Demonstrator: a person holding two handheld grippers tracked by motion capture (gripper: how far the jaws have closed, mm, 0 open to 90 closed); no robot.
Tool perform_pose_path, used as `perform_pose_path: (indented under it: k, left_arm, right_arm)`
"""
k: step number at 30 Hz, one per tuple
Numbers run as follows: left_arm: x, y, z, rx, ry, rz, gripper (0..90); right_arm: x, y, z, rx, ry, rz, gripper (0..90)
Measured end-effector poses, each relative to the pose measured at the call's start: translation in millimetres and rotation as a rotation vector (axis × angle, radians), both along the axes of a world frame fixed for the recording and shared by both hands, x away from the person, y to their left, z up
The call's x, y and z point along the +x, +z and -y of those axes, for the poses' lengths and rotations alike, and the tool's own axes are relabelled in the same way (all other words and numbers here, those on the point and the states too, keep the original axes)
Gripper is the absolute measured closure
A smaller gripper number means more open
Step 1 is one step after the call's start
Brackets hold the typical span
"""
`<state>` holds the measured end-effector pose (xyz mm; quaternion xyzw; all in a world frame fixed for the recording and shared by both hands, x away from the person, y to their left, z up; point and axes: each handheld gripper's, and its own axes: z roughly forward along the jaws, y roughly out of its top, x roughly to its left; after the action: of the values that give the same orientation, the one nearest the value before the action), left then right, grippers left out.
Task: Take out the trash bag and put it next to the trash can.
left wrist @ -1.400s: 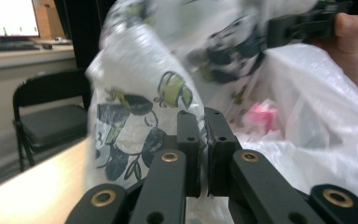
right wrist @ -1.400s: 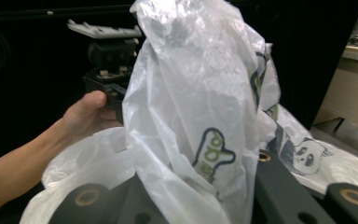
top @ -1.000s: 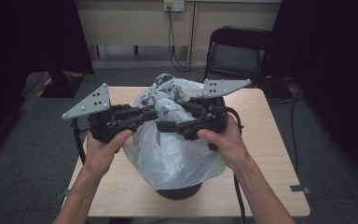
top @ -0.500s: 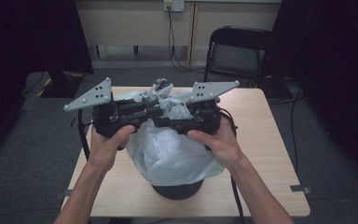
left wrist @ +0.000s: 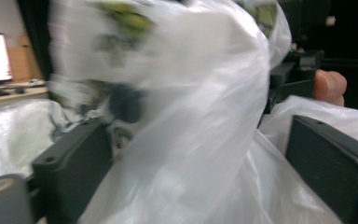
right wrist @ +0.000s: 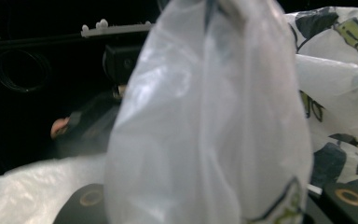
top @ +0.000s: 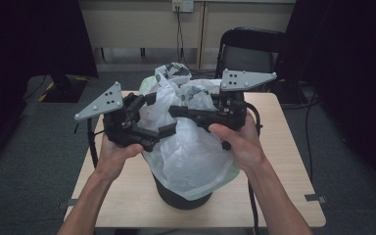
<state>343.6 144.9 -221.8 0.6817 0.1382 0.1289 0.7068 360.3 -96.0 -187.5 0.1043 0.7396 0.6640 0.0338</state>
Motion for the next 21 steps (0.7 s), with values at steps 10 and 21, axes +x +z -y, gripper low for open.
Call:
perform_pose_path:
  k: [10,21]
  left_arm:
    - [-3.5,-1.2,17.7,0.121,-0.028,0.021,58.7]
    - [1.4,3.0,-4.5,0.079,-0.004,0.004,82.1]
  right_arm:
    - [0.2,-0.1,-1.7,-0.002,0.023,-0.01,75.3]
    - [-10.3,7.6,24.6,-0.061,-0.154,0.057,13.6]
